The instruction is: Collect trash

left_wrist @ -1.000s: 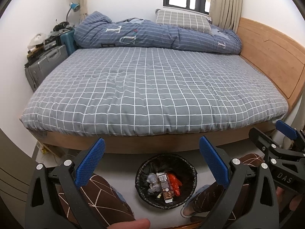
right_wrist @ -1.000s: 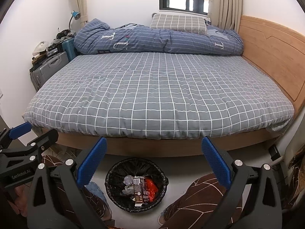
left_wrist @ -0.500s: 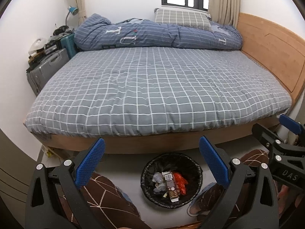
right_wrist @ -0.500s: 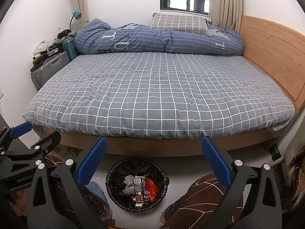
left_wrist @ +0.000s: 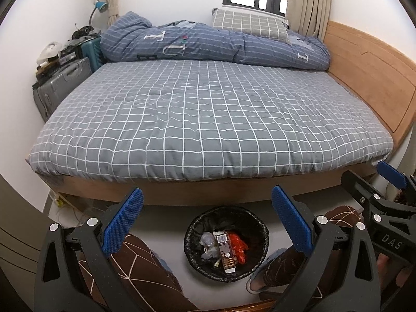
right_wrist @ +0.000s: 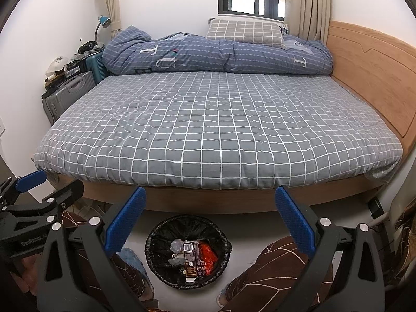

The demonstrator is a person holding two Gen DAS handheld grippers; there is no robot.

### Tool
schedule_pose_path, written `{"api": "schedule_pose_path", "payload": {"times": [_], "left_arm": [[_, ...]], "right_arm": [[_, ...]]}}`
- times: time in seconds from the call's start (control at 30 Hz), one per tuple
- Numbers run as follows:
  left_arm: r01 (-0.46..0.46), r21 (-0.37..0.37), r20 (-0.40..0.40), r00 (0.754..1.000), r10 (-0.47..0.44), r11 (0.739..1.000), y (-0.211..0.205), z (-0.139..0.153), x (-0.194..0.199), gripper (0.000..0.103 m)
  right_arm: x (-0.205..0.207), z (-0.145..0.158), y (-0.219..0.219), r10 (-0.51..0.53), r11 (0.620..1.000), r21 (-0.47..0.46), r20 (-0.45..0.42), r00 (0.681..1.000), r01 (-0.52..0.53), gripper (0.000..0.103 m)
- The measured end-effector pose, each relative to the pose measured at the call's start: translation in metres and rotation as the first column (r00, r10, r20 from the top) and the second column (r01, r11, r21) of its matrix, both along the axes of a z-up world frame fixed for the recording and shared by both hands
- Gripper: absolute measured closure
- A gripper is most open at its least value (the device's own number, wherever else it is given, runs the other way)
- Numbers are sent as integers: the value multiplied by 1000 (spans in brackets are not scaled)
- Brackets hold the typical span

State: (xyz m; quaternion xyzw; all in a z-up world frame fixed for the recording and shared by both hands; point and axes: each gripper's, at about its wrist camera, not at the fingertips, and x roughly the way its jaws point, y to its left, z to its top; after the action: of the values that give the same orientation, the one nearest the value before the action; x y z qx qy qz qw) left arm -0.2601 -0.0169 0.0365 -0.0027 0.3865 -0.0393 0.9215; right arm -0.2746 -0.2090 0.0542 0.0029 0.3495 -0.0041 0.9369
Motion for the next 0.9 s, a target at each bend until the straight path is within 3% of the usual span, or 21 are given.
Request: {"api": "schedule_pose_path", "payload": {"times": [0.9], "left_arm": [[11, 16, -6, 1000, -11, 1000, -1, -6, -2, 6]], "right_arm": [[1, -1, 5, 20, 1000, -7, -7, 1000, -20, 8]]}}
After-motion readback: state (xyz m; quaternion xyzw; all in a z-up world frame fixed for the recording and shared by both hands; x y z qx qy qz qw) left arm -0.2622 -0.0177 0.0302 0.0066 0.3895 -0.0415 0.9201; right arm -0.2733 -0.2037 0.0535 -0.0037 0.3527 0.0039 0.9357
